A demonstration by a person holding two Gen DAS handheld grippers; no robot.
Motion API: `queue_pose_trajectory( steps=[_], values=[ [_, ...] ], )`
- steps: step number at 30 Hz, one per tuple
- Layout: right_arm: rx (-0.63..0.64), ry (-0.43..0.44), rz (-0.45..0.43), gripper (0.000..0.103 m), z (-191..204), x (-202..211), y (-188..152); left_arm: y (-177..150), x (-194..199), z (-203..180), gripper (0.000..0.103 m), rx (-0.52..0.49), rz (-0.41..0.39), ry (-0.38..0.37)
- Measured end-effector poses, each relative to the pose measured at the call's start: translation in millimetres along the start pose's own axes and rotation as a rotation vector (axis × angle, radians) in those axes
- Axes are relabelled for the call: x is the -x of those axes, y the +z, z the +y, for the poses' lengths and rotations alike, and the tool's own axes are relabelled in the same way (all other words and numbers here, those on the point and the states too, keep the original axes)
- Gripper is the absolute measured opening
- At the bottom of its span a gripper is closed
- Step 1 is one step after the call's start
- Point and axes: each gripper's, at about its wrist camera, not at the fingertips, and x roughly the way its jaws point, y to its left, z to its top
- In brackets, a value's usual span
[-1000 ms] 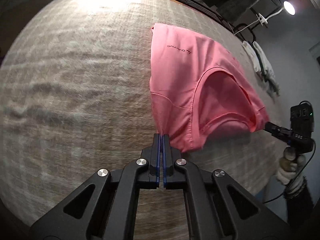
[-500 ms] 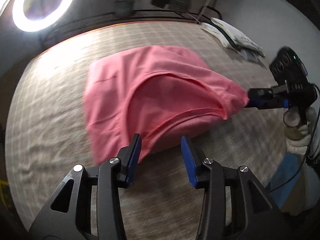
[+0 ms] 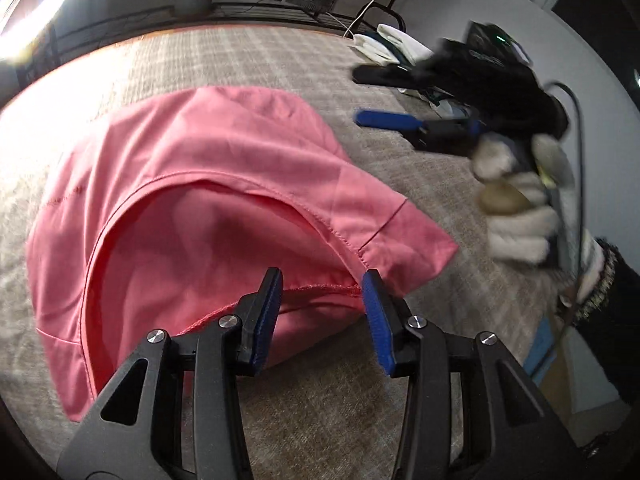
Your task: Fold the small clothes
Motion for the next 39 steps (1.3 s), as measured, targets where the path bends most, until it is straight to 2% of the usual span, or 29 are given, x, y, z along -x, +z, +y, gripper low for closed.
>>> queue_pose_trajectory(
  steps=[4, 7, 8, 10, 12, 14, 17, 18, 19, 21, 22, 24, 26, 27, 30, 33, 37, 39],
  values=[
    [0.033, -0.040, 0.056, 0.048, 3, -40, 24, 0, 3, 8, 0.042, -0.005, -0.011, 0.009],
    [0.060, -0.077, 0.112, 0.032, 2, -68, 35, 1, -3, 12, 0.042, -0.015, 0.011, 0.002],
    [0.067, -0.089, 0.122, 0.019, 3, -75, 36, 0, -6, 13, 0.042, -0.019, 0.020, -0.002],
    [0.088, -0.115, 0.136, 0.003, 6, -87, 41, -4, -12, 14, 0.042, -0.027, 0.041, -0.019],
    [0.156, -0.171, 0.147, 0.000, 20, -91, 45, -10, -14, 11, 0.042, -0.059, 0.034, -0.019],
    [0.264, -0.228, 0.113, 0.000, 41, -84, 50, -16, -12, 6, 0.042, -0.100, 0.025, -0.003],
    [0.269, -0.298, 0.111, 0.000, 39, -86, 59, -18, -10, 1, 0.042, -0.124, 0.040, -0.006],
    [0.281, -0.321, 0.119, 0.001, 39, -88, 59, -18, -8, 1, 0.042, -0.128, 0.050, -0.005],
    [0.302, -0.342, 0.126, 0.007, 42, -87, 56, -20, -4, 1, 0.042, -0.127, 0.058, -0.011],
    [0.331, -0.386, 0.108, 0.027, 49, -79, 52, -24, 13, 4, 0.042, -0.130, 0.055, -0.010],
    [0.338, -0.383, 0.090, 0.030, 55, -73, 49, -26, 23, 5, 0.042, -0.133, 0.041, -0.004],
    [0.352, -0.331, 0.054, 0.030, 72, -55, 36, -26, 48, 13, 0.042, -0.117, -0.004, 0.023],
    [0.407, -0.341, 0.033, 0.030, 83, -36, 11, -30, 73, 28, 0.042, -0.077, -0.050, 0.075],
    [0.433, -0.339, 0.031, 0.030, 88, -29, -1, -33, 84, 41, 0.042, -0.033, -0.069, 0.112],
    [0.477, -0.328, 0.016, 0.033, 98, -9, -48, -45, 105, 80, 0.042, 0.083, -0.090, 0.139],
    [0.564, -0.282, -0.003, 0.044, 107, 3, -95, -55, 105, 97, 0.042, 0.097, -0.062, 0.193],
    [0.749, -0.350, 0.069, 0.049, 123, -18, -138, -67, 83, 86, 0.042, 0.020, 0.011, 0.203],
    [0.843, -0.358, 0.111, 0.063, 128, -26, -155, -69, 74, 76, 0.042, -0.032, 0.035, 0.212]
  ],
)
